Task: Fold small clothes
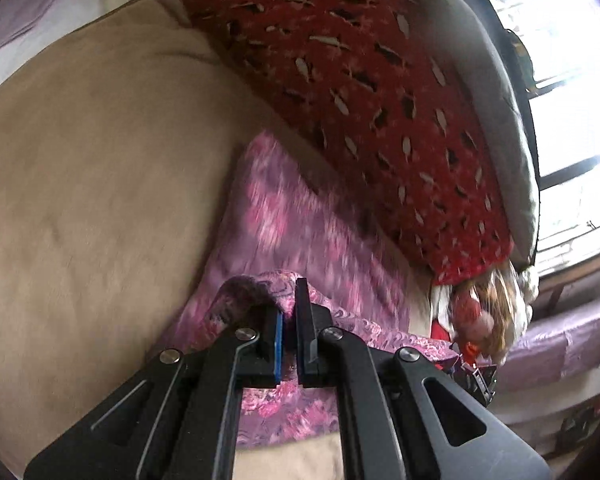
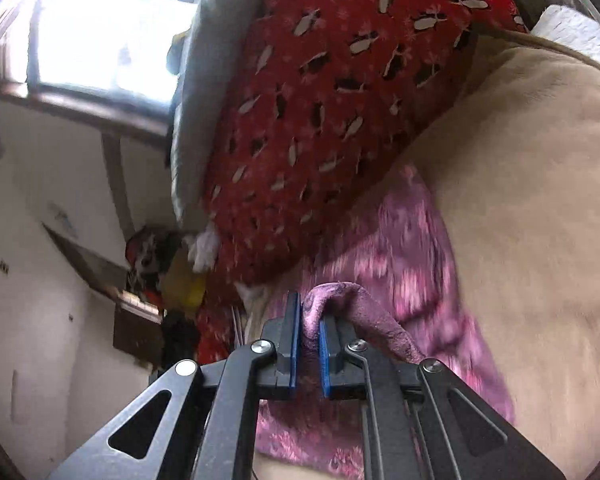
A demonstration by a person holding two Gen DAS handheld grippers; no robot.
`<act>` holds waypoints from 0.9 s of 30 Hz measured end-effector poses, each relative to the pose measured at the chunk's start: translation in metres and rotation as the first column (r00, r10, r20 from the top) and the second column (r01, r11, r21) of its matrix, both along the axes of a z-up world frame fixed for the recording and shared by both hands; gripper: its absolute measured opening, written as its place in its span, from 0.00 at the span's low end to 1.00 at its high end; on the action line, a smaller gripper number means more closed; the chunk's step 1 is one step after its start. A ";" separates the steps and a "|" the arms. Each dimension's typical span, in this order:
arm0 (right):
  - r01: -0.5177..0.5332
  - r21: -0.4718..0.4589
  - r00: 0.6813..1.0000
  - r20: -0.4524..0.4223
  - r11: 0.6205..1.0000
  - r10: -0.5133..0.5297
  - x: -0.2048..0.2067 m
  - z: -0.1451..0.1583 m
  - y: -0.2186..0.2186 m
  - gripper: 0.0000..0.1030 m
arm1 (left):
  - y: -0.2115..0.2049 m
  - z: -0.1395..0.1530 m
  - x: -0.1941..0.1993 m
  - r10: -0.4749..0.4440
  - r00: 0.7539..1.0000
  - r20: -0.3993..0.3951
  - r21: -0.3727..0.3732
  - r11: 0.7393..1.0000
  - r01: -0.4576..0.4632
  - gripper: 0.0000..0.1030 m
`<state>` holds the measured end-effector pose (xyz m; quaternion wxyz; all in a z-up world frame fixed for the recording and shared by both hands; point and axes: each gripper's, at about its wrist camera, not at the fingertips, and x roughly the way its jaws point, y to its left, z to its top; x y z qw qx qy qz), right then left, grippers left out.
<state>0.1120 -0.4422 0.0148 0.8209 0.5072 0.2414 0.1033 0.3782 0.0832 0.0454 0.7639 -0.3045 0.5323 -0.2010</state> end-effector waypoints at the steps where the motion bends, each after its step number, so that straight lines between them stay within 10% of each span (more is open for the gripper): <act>1: 0.013 0.010 1.000 -0.004 1.000 -0.013 0.009 -0.003 -0.004 0.07 | -0.004 -0.001 0.009 0.001 1.000 0.001 0.003 1.000 -0.001 0.02; 13: 0.106 0.104 0.986 -0.139 0.989 -0.091 0.098 -0.061 -0.043 0.11 | -0.046 -0.060 0.117 0.032 0.991 -0.126 0.136 0.991 -0.015 0.03; 20: 0.160 0.239 0.973 -0.204 0.958 -0.111 0.092 -0.072 -0.061 0.16 | -0.015 -0.062 0.121 0.042 0.976 -0.212 -0.091 0.994 -0.062 0.03; 23: 0.255 0.254 0.963 -0.149 0.933 -0.223 0.067 -0.059 -0.073 0.42 | -0.002 -0.052 0.115 0.041 0.980 -0.195 -0.120 0.991 -0.065 0.11; 27: 0.199 0.017 0.965 -0.175 0.980 -0.193 0.056 -0.028 -0.066 0.45 | 0.016 -0.032 0.105 0.068 0.993 -0.098 -0.028 0.997 -0.071 0.33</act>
